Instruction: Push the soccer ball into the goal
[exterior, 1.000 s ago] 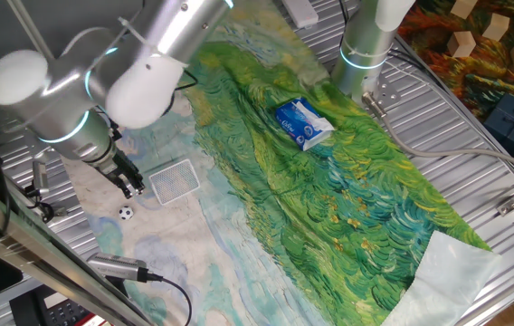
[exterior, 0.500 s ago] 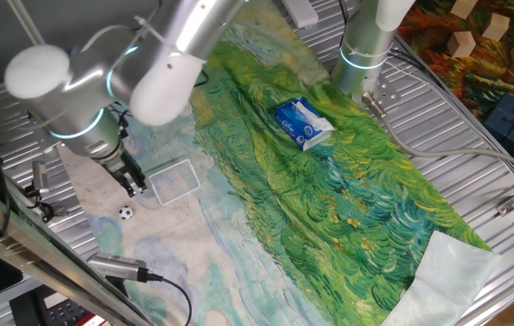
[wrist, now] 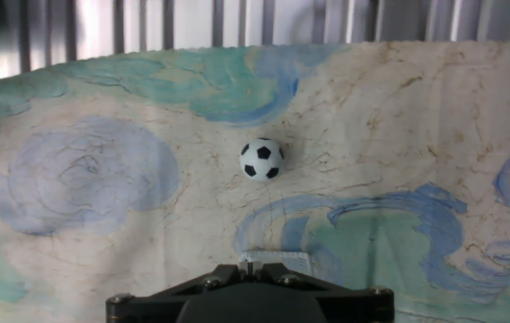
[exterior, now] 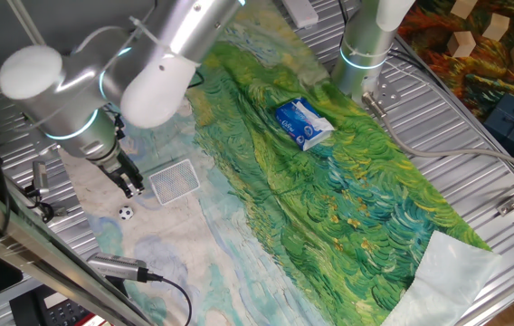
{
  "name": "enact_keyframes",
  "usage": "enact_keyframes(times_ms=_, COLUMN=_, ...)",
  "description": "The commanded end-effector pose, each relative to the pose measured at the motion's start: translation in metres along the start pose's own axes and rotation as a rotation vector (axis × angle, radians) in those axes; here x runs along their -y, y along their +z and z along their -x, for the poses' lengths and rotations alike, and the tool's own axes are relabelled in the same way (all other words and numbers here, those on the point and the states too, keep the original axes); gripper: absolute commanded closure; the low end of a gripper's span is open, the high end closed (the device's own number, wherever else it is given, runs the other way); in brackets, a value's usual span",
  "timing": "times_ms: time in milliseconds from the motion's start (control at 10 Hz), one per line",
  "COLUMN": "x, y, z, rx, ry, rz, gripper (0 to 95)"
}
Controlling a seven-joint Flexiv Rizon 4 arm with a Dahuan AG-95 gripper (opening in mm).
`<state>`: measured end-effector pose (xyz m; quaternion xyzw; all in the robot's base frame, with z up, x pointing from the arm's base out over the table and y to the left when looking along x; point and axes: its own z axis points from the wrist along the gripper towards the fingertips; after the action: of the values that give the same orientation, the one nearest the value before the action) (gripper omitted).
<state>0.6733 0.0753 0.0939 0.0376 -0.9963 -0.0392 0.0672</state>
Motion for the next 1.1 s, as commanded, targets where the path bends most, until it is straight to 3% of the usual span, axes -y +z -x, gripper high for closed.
enact_keyframes(times_ms=100, x=0.0004, y=-0.0004, z=-0.0025, rx=0.005, ry=-0.001, rz=-0.001, gripper=95.0)
enact_keyframes(times_ms=300, x=0.0004, y=-0.0004, z=-0.0025, rx=0.001, ry=-0.001, rz=0.001, gripper=95.0)
enact_keyframes(times_ms=500, x=0.0004, y=-0.0004, z=-0.0025, rx=-0.049, ry=0.010, rz=-0.009, gripper=95.0)
enact_keyframes(times_ms=1100, x=0.0004, y=-0.0004, z=-0.0025, rx=-0.105, ry=0.013, rz=-0.016, gripper=95.0)
